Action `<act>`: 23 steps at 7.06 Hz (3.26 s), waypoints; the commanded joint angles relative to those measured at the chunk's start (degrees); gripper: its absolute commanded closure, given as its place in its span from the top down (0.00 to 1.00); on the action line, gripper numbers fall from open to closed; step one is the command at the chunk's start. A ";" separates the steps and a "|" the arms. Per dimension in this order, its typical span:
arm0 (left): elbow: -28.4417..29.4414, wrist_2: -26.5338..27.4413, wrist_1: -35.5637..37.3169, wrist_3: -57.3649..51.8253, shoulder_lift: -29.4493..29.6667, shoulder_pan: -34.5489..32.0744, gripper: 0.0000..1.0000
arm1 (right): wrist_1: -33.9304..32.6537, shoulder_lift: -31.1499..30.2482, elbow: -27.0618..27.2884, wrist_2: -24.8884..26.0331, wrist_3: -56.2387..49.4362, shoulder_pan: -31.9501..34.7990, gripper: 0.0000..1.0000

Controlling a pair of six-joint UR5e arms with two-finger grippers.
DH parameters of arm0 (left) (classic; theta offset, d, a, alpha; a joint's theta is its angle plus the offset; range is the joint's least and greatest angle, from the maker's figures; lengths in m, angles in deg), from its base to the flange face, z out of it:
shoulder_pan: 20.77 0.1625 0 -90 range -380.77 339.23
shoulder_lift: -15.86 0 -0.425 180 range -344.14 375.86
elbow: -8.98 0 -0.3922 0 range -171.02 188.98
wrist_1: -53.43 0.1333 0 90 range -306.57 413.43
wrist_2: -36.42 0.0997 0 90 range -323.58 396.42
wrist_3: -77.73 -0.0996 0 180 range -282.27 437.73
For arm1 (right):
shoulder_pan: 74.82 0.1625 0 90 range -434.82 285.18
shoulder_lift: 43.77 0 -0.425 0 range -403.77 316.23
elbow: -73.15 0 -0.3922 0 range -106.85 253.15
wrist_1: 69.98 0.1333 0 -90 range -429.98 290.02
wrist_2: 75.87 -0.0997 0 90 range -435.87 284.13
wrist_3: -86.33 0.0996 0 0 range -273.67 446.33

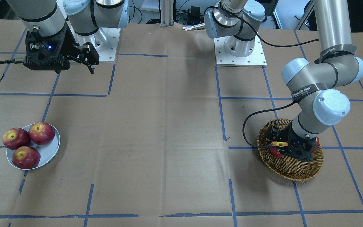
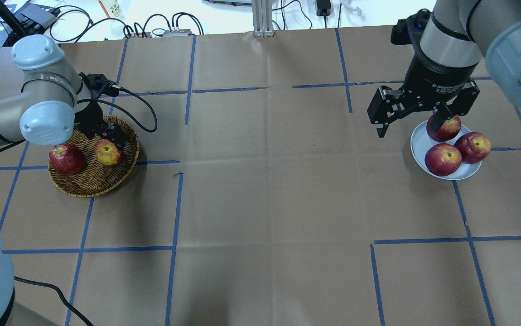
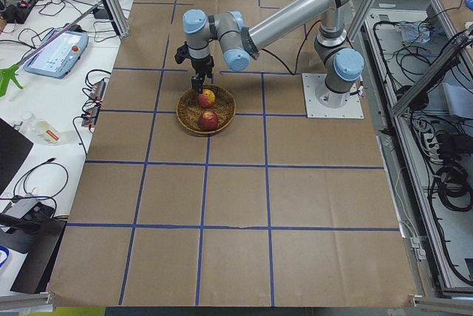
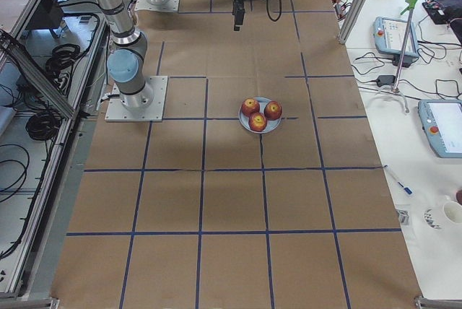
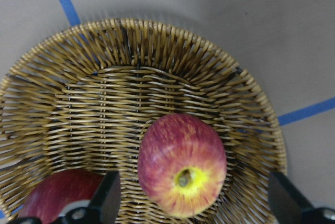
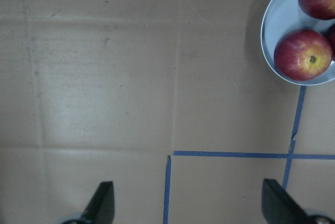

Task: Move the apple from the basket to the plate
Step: 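Lower the left gripper over the red-yellow apple in the wicker basket, then close the left gripper on the red-yellow apple and lift it, then carry the red-yellow apple with the left gripper toward the table center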

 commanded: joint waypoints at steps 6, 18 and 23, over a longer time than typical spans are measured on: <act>-2.36 0.30 3.07 0.29 3.92 0.31 0.97 | -0.60 -0.36 0.12 -0.19 0.56 0.03 1.00; 1.67 -0.92 -1.32 34.59 -3.65 -24.51 0.23 | -0.60 -0.53 0.04 -0.63 0.83 0.03 1.00; 16.09 -1.02 -0.53 49.69 13.93 -39.85 0.23 | -0.60 -0.44 0.12 -0.63 0.83 0.03 1.00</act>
